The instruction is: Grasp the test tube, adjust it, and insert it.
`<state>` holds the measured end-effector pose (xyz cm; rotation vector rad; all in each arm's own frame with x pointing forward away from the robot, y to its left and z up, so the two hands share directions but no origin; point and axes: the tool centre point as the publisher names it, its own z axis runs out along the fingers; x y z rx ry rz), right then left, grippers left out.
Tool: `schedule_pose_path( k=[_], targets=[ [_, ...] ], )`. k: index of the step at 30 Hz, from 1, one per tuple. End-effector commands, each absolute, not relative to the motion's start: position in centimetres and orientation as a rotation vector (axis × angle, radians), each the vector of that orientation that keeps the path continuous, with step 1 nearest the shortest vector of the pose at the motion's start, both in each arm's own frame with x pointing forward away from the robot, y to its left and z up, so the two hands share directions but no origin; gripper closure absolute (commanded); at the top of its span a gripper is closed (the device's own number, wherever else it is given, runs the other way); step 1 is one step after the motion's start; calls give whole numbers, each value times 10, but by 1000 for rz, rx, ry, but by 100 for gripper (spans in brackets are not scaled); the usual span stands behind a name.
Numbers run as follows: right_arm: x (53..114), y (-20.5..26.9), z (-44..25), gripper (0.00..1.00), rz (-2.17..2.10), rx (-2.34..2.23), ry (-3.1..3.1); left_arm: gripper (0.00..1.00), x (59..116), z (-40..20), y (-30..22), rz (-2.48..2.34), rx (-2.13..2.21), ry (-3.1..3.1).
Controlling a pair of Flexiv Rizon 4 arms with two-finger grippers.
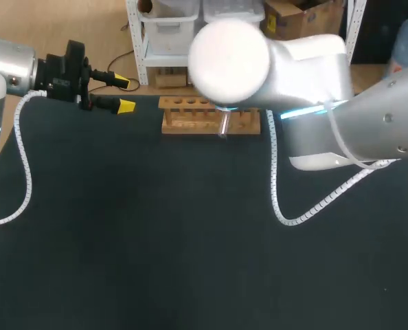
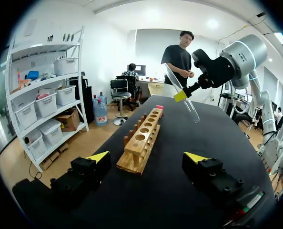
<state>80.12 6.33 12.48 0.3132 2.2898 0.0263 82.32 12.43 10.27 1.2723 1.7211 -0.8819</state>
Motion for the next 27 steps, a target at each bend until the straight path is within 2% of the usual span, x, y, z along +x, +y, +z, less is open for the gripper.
schedule_pose_path(
  k=[1,27],
  targets=[
    [804,64,126,100,11,343,2184,0,822,102,125,-881,1271,1718],
    [847,52,159,100,-101,370,1771,0,822,102,125,-881,1271,1718]
  ],
)
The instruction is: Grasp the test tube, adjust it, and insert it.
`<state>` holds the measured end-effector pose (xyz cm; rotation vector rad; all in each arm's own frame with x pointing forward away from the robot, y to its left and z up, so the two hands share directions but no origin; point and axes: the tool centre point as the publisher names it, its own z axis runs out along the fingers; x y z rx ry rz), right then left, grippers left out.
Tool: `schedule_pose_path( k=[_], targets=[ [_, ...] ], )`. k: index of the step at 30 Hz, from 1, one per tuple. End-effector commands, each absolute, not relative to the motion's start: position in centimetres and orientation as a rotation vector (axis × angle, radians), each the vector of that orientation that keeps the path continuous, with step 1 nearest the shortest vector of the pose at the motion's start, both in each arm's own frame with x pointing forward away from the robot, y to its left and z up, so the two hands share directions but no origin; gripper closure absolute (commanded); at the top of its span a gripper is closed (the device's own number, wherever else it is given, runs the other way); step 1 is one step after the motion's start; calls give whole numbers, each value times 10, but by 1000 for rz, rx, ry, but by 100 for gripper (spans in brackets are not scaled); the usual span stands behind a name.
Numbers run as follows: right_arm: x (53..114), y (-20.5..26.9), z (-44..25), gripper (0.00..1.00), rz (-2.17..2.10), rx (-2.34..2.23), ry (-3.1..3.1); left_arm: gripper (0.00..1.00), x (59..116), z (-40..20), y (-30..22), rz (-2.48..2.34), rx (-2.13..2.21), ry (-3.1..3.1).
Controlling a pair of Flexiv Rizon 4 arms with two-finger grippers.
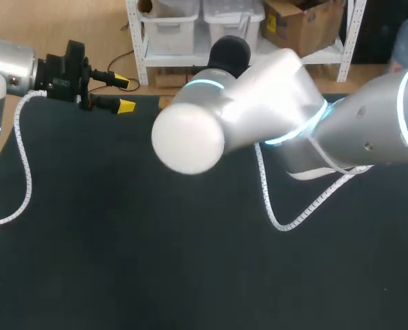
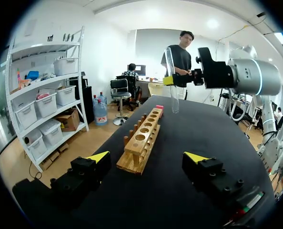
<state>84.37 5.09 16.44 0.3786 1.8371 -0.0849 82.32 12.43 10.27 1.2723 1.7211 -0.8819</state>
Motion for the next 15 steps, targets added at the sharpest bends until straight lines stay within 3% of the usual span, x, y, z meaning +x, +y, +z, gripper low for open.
schedule_pose_path(
  k=[1,15],
  targets=[
    [849,52,159,100,-107,366,1764,0,822,102,125,-881,1271,1718],
    [864,41,161,100,-121,314,1703,0,822,102,125,-881,1271,1718]
  ],
)
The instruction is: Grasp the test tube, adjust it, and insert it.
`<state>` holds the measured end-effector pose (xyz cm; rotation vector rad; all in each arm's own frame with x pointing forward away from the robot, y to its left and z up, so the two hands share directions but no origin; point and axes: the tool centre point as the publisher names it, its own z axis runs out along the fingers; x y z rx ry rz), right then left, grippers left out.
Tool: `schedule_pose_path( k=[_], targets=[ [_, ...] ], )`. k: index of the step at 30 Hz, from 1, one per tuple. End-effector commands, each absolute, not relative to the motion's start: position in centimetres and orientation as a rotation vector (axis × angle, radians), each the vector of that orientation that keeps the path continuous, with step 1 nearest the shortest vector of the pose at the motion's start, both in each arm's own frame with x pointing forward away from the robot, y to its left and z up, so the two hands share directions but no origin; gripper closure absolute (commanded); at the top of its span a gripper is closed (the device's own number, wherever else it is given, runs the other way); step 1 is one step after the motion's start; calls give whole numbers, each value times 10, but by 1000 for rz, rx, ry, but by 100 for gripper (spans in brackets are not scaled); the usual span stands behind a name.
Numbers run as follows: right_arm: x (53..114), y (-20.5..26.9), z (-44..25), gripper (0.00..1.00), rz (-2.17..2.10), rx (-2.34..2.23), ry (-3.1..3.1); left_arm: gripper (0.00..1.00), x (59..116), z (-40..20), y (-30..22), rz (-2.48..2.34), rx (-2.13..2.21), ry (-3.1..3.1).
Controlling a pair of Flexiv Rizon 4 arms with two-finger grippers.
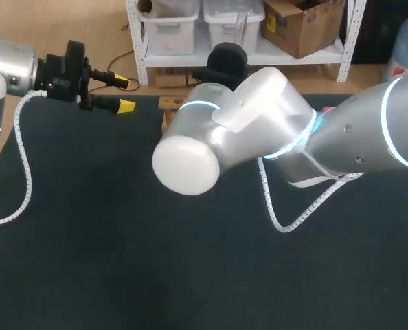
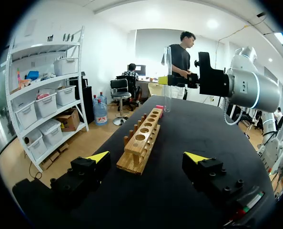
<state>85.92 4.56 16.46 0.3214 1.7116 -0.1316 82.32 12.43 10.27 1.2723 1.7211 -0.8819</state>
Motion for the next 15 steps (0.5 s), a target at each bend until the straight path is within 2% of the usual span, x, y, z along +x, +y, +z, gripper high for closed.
schedule_pose_path(
  k=[1,15],
  targets=[
    [866,40,160,100,-120,313,1701,0,822,102,125,-881,1271,1718],
    [889,36,153,100,-104,282,1677,0,822,102,125,-881,1271,1718]
  ],
)
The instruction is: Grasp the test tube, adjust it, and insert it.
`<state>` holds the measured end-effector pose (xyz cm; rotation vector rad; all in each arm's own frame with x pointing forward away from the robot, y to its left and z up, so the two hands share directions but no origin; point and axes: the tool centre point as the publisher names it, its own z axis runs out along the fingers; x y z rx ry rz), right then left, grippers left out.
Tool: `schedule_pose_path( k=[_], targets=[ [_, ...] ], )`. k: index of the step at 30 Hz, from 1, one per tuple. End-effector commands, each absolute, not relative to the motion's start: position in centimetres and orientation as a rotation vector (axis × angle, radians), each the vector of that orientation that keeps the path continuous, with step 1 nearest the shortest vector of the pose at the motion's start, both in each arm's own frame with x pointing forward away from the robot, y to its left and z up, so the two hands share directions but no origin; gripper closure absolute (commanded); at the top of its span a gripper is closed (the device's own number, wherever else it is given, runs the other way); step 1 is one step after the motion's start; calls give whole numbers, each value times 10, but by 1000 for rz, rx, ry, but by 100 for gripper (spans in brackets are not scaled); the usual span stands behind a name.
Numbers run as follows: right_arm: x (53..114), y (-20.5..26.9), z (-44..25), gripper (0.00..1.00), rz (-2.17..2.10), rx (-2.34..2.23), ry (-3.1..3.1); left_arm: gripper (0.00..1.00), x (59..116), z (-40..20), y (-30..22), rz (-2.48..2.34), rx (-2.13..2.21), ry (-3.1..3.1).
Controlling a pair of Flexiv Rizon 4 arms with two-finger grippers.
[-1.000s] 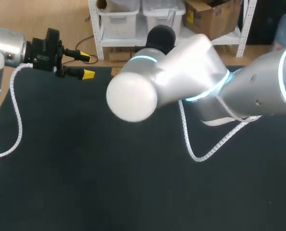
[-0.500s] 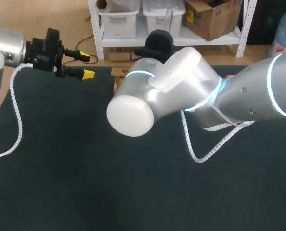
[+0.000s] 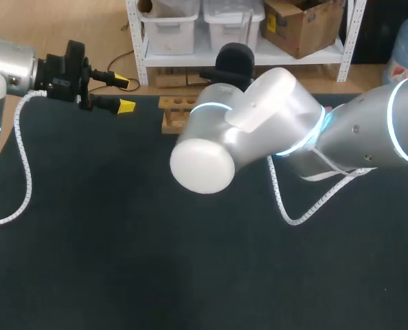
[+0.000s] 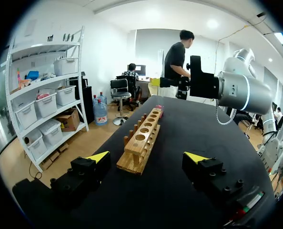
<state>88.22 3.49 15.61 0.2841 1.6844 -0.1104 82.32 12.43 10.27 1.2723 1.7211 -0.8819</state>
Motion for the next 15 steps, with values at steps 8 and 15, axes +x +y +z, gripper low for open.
schedule_pose_path(
  k=[8,15],
  targets=[
    [894,40,145,100,-88,263,1676,0,822,102,125,-881,1271,1718],
    [896,40,142,100,-82,272,1672,0,822,102,125,-881,1271,1718]
  ],
)
